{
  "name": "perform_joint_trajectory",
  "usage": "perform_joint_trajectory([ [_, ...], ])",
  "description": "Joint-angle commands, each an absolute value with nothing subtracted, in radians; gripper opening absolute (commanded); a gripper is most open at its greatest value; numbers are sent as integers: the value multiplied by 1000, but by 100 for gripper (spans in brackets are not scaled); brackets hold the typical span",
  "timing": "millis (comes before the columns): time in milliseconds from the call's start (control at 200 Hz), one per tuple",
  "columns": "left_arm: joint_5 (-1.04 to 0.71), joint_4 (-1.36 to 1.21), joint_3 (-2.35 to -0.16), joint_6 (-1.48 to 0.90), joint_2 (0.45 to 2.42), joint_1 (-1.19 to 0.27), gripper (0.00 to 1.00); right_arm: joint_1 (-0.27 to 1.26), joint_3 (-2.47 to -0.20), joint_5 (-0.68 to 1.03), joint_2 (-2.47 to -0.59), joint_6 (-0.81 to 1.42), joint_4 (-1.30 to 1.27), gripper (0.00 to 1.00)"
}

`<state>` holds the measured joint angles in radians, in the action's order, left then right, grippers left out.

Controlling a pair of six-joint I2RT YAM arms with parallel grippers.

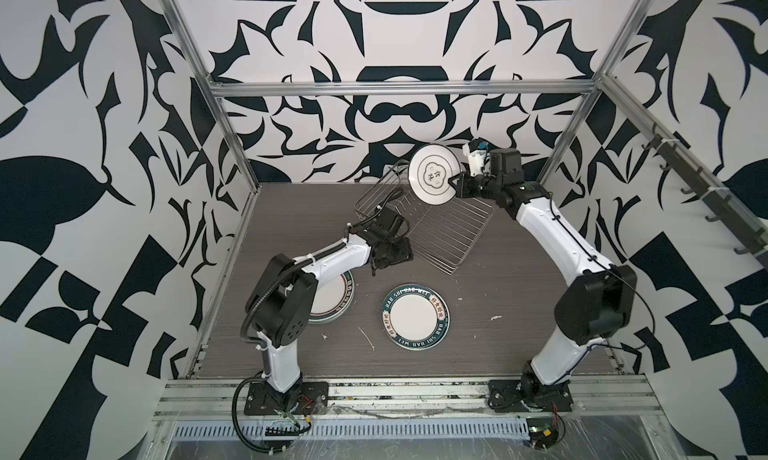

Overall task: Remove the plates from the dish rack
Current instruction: 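Lift the plate out of the rack toward the left gripper while the left approaches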

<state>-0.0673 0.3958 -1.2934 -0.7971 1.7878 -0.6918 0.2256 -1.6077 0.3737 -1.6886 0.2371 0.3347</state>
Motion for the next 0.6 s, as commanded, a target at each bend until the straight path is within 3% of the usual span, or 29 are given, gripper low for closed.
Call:
perform_joint_trajectory([
  [0,-48,393,-1208,-819,1637,-709,68,228,-1551,446,-1586,402,246,0],
  [280,54,276,-919,-862,1217,-710,71,288,-1307,674,-1460,739,145,0],
  [595,28,165,-806,-902,1091,-710,71,483,-1099,634,-1320,863,50,0],
])
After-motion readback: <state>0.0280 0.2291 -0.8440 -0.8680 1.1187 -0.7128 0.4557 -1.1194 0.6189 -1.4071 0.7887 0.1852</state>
